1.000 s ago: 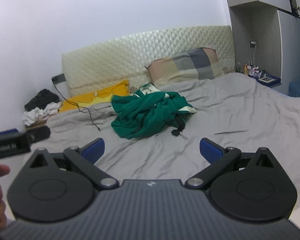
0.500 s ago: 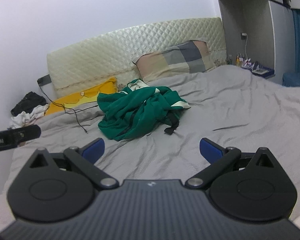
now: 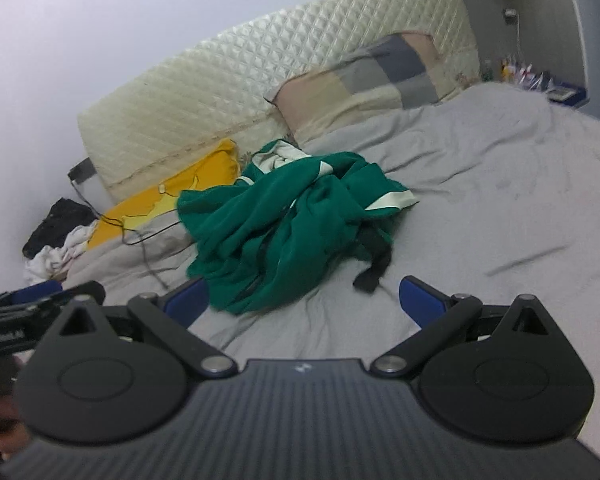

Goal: Fold large clothes
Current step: 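Move both tools toward the green hoodie and close the left tool on it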

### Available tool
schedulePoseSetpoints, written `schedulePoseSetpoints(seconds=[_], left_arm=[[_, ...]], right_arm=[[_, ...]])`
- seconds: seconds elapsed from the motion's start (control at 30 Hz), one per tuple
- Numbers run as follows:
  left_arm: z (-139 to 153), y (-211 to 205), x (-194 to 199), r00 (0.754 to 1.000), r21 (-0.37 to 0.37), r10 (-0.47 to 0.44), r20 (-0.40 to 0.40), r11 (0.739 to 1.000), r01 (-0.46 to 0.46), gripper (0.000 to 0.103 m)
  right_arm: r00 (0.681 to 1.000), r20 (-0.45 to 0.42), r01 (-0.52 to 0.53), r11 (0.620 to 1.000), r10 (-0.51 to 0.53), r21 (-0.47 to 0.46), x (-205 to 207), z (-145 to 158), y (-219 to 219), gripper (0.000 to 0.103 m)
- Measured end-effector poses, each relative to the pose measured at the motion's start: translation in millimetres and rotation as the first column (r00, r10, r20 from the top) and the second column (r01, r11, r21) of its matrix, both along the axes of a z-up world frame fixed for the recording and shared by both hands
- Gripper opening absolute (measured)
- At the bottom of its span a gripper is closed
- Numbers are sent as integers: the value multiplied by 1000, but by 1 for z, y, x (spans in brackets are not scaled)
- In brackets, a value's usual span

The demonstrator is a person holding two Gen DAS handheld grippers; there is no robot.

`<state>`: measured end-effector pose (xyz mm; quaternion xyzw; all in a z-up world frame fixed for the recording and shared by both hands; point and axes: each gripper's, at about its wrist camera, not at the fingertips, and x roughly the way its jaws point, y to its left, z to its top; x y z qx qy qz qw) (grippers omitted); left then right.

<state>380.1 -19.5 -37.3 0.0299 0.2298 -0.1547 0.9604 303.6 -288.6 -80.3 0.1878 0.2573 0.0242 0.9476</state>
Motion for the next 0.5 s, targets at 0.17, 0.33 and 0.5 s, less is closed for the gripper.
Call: schedulePoseSetpoints(seconds=[0.17, 0.33, 0.5], left_arm=[[-40, -7, 112, 999, 4, -50, 3, 999, 50, 103], [-71, -21, 207, 994, 6, -108, -9, 994, 108, 103], [-94, -47, 274, 985, 60, -158, -69, 985, 163, 92]], right_arm=[[999, -24, 39, 998, -37, 57, 91, -46, -13, 95], [991, -63, 129, 982, -122, 136, 166, -84, -30, 93], [973, -100, 224, 958, -209, 180, 210, -99, -51, 93]])
